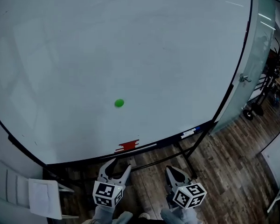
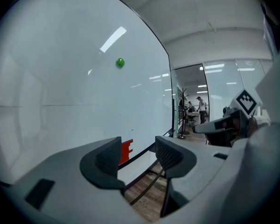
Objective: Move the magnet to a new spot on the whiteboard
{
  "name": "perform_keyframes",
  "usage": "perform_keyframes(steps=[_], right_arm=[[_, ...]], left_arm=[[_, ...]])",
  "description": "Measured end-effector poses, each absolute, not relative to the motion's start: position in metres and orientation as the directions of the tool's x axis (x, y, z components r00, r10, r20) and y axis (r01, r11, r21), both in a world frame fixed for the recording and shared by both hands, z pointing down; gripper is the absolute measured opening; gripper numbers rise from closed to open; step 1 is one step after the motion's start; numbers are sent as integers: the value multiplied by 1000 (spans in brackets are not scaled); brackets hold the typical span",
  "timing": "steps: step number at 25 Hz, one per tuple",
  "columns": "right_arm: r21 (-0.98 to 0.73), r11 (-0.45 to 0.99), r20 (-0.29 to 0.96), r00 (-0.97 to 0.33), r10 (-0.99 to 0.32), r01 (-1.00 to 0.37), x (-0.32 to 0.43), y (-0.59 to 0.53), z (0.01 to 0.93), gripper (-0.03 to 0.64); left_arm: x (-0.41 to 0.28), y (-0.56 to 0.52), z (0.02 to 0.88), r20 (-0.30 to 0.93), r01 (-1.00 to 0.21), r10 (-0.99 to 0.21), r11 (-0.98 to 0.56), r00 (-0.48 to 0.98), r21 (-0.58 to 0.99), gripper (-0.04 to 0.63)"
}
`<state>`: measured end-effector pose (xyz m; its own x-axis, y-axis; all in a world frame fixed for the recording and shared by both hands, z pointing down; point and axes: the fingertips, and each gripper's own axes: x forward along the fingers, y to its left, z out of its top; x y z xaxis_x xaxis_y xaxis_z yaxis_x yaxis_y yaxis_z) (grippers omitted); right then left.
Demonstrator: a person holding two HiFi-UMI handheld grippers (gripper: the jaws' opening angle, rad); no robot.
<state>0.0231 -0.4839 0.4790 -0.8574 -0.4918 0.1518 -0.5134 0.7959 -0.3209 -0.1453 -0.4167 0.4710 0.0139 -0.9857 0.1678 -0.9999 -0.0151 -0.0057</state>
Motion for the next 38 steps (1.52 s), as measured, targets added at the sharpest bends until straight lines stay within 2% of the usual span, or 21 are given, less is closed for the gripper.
perform_keyframes(steps=[10,19,29,38], right_arm=[[-275,868,63,-909,-412,-413,-6,-500,444,28],[-213,930,-21,-950,-312,-300,-26,-501,399,29],[-113,955,-46,-958,-282,-275,-39,-528,355,28],[-31,963,-77,-960,-271,-269,-46,-548,320,29]], left_arm=[[-159,-418,441,131,-993,-989,49,-63,-106,221],[-171,-431,401,86,-966,-993,52,-76,-252,219],[-180,-464,334,-24,-848,-984,166,-179,-503,221],[-187,-488,289,-88,-783,-966,250,-244,-570,221]])
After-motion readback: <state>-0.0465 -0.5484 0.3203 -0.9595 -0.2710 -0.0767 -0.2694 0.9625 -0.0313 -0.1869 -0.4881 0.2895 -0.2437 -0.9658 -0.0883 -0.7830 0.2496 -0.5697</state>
